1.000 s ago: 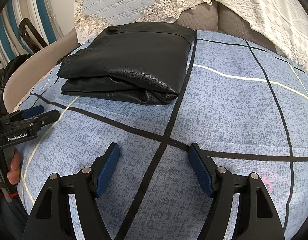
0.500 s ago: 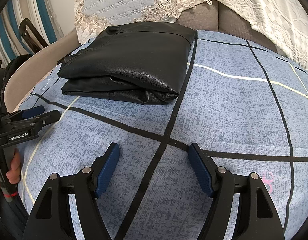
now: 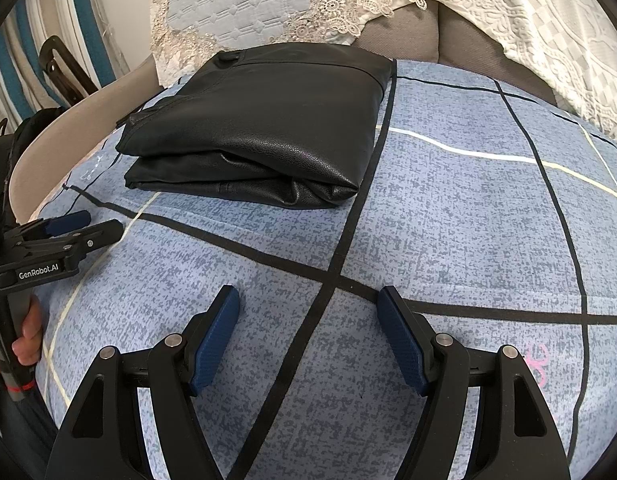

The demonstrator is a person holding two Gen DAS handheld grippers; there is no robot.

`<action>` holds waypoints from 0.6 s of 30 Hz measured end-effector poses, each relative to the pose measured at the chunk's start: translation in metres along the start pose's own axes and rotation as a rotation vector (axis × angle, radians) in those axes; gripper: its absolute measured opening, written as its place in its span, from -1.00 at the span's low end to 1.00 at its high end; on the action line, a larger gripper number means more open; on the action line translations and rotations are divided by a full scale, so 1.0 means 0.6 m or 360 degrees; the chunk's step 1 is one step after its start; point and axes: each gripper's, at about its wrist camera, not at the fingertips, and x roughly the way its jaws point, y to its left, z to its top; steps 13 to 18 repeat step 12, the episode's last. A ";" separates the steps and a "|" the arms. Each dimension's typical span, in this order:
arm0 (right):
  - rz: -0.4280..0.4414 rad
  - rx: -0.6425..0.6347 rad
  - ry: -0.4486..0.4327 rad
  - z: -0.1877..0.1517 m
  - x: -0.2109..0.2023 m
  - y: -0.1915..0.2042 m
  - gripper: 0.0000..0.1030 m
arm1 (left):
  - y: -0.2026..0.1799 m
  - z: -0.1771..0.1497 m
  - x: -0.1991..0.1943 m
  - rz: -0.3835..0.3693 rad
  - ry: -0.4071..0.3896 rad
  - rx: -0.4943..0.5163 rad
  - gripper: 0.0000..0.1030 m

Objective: Fold large clothes

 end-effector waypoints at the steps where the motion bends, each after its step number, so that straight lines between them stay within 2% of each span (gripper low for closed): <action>1: 0.0003 -0.0001 0.0002 0.000 0.000 -0.001 0.39 | 0.000 0.001 0.000 -0.0001 0.0002 -0.0001 0.67; 18: 0.0016 -0.0007 0.0010 0.002 -0.002 -0.003 0.39 | 0.000 0.001 0.002 0.0000 0.0016 -0.0001 0.67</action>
